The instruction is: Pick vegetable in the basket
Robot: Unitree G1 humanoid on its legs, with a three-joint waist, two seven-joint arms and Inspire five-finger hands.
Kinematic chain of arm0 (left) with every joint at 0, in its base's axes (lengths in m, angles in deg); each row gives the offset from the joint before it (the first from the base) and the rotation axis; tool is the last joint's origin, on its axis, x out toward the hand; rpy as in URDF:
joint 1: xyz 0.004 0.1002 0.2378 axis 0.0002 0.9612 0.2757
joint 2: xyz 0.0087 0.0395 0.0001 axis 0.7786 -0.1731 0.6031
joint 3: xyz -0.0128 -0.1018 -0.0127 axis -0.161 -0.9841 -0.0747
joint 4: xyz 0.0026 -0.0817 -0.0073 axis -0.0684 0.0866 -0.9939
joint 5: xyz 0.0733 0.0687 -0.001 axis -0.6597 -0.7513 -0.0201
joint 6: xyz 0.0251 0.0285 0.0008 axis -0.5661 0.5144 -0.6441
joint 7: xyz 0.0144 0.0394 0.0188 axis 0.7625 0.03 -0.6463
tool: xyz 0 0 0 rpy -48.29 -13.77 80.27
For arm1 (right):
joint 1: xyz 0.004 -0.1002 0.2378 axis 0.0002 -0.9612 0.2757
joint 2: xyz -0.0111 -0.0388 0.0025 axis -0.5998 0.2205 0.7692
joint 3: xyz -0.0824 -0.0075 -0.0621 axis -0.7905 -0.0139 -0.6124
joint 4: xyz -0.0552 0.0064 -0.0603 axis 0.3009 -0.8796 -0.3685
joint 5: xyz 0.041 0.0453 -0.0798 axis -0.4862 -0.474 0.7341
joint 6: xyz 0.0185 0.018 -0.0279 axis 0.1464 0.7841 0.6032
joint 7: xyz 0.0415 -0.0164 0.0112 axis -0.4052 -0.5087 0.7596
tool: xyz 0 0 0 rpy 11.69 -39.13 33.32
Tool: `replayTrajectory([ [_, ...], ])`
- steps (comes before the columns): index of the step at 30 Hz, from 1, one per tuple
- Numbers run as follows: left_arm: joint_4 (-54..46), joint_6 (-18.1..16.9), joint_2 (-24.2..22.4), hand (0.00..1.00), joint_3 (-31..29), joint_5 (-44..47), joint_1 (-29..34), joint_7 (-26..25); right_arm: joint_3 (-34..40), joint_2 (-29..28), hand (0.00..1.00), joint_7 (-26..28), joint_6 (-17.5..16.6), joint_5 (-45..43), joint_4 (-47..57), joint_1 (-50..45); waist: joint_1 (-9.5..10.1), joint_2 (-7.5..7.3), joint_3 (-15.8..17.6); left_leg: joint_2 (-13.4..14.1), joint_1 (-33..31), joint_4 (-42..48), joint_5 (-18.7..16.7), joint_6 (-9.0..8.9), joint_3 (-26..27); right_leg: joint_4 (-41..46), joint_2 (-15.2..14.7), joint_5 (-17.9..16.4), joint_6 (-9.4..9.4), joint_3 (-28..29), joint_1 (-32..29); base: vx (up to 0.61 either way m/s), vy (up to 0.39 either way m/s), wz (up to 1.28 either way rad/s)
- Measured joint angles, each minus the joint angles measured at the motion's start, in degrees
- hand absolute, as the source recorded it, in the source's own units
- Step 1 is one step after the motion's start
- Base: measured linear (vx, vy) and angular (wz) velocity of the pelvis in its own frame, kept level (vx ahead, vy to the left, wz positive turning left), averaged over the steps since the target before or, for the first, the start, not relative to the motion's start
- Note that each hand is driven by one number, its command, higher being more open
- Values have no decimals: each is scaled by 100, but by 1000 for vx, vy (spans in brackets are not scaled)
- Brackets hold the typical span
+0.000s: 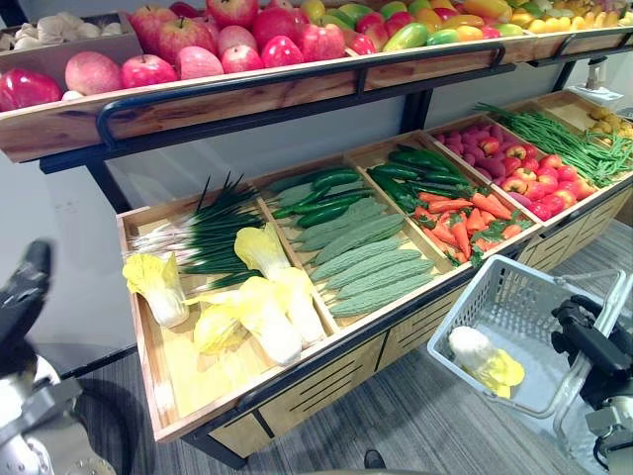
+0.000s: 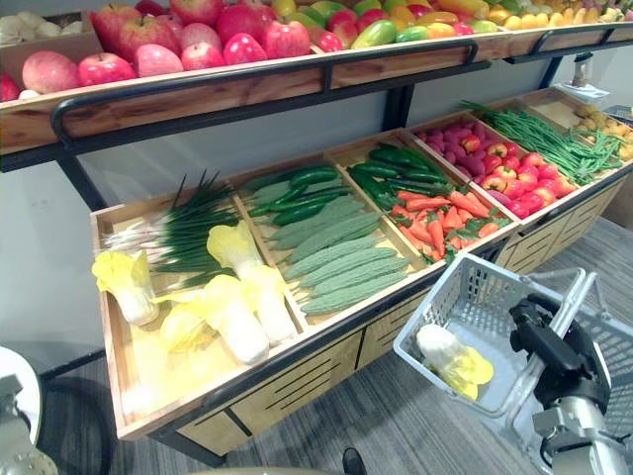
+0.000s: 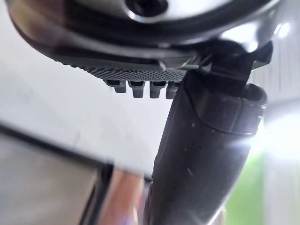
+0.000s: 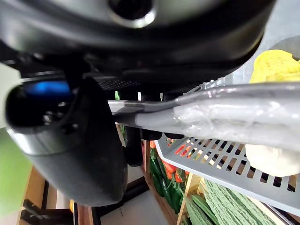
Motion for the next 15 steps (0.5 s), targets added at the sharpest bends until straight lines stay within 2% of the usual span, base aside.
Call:
replayTrajectory([
  [2, 348, -175, -244, 100, -190, -47, 70, -452, -6, -204, 0, -102, -82, -5, -12, -151, 34, -33, 22, 14, 21, 15, -9, 9, -81, -3, -6, -33, 6, -85, 67, 22, 16, 23],
  [4, 851, -407, -576, 100, -420, -121, 235, -1044, -7, -465, 0, -193, -117, -13, -13, -366, 116, -127, 68, 34, 31, 76, -53, 30, -173, -11, -24, -94, -12, -191, 148, 17, 43, 21],
  [7, 1714, -582, -862, 100, -610, -173, 390, -1548, -39, -701, 0, -199, -158, -210, -47, -490, 154, -160, 73, 38, 38, 146, -126, 53, -270, -10, -62, -158, 2, -287, 234, 12, 56, 17],
  [10, 2447, -634, -897, 100, -610, -151, 430, -1768, -143, -725, 0, -185, -252, -244, -307, -535, 207, -193, 58, 53, 49, 192, -173, 52, -309, 7, -70, -204, 12, -345, 281, 16, 46, 10],
  [15, 3505, -636, -896, 100, -577, -118, 420, -1807, -142, -725, 0, -183, -318, -465, -969, -495, 230, -232, 35, 76, 103, 200, -210, 55, -315, 13, -56, -265, 12, -379, 332, 24, 28, 1],
])
